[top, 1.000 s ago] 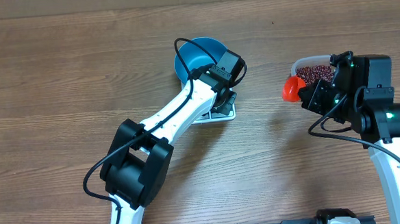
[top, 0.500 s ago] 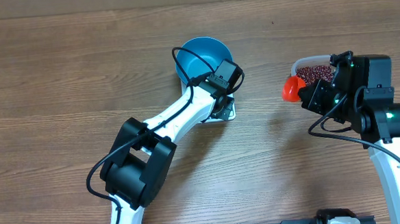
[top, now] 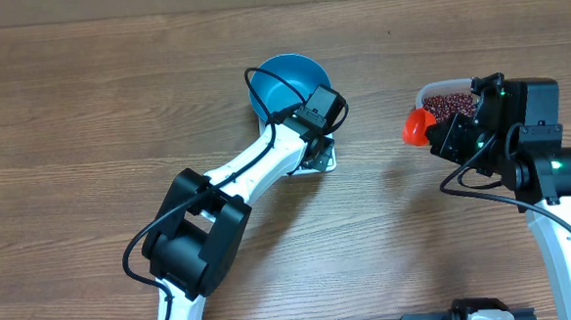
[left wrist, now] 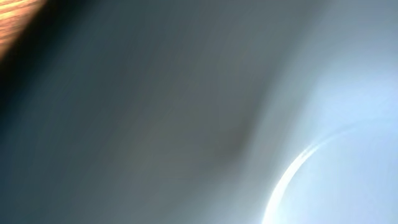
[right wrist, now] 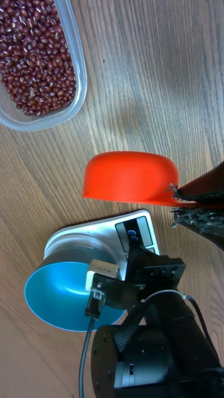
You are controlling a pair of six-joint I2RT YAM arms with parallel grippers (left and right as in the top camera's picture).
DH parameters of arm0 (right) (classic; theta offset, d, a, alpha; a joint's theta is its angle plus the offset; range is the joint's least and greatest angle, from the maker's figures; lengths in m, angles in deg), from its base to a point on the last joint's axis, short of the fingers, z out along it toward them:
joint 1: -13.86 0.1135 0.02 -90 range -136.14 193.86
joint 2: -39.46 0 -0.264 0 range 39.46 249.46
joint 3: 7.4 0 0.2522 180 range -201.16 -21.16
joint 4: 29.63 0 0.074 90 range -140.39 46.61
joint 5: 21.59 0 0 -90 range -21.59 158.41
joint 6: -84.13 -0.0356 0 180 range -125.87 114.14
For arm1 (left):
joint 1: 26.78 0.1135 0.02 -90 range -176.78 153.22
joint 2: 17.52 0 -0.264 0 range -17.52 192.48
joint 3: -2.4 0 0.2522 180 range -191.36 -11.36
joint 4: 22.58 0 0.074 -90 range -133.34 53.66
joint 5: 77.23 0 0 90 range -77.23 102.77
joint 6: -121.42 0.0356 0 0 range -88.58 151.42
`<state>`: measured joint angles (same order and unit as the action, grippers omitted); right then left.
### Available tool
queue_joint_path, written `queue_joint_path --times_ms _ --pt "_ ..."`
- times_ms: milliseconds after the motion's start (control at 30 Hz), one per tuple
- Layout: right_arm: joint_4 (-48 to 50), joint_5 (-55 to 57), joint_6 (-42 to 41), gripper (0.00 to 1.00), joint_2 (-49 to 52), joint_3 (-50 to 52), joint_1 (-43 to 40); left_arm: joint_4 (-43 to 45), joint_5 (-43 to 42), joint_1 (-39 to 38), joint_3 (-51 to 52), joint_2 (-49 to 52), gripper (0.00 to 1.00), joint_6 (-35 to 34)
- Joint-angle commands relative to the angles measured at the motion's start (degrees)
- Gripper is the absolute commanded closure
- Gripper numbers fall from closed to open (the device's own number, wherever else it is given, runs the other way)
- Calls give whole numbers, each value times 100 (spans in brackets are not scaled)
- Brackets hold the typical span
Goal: Scoop item into bowl and weigh 150g on scale
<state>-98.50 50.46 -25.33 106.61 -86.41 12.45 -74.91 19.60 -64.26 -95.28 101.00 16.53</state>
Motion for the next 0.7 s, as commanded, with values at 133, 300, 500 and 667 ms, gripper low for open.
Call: queue_joint_path --times_ms 133,300,500,667 --pt "9 33 2 96 7 -179 -26 -15 208 -22 129 -164 96 -96" --pt "7 33 2 96 7 -179 -26 -17 262 -22 129 -164 96 -96" --pt "-11 33 2 96 7 -179 -26 -17 225 -22 133 -164 96 -96" --pt "-15 33 2 96 7 -179 -26 2 164 -48 170 -164 96 -94"
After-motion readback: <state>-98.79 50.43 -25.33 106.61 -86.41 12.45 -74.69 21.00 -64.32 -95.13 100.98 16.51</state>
